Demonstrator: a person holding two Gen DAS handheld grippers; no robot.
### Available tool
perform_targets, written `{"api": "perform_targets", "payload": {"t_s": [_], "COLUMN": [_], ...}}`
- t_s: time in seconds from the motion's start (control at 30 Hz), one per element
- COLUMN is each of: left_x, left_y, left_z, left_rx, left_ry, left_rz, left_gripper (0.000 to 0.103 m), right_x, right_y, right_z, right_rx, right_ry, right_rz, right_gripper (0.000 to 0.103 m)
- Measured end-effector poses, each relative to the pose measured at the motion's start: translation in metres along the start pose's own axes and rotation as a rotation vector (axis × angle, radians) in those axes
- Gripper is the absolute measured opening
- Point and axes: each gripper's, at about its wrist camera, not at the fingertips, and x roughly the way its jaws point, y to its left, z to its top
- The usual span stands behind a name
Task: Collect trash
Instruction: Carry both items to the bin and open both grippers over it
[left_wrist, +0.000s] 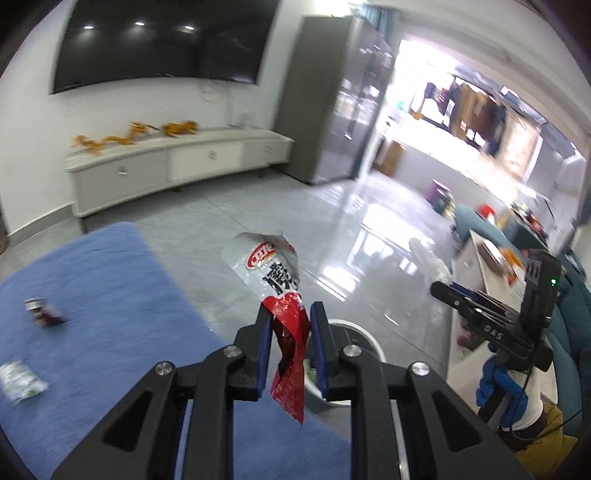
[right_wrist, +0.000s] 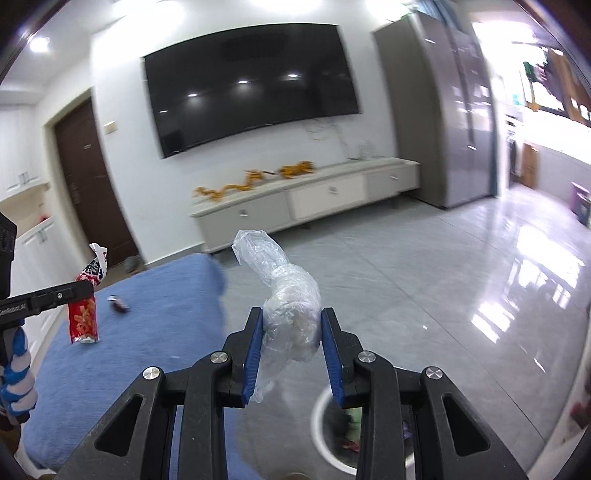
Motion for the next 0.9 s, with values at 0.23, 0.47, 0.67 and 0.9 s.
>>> {"api": "perform_targets", "payload": {"t_s": [0.23, 0.47, 0.67, 0.9], "left_x": [0.098, 0.192, 0.246, 0.276], "left_y": [-0.066, -0.108, -0.123, -0.126], "left_z": [-0.001, -0.022, -0.042, -0.057], "left_rx": [0.096, 0.182, 0.197, 0.205], "left_ry": [0.135, 0.275, 0.367, 0.417], "left_rz": [-0.067, -0.067, -0.062, -0.059], "left_gripper": [0.019, 0.019, 0.019, 0.019], "right_x": [0.02, 0.058, 0.083, 0.106], "right_y": [-0.06, -0.103, -0.127, -0.138], "right_z": [-0.034, -0.07, -0.087, -0.098], "right_rx": [0.106, 0.203, 0.251, 0.298], "right_ry": [0.086, 0.2, 0.265, 0.311], "right_rz": [-0.076, -0.107, -0.126, -0.136], "right_gripper": [0.029, 0.029, 0.029, 0.029]}}
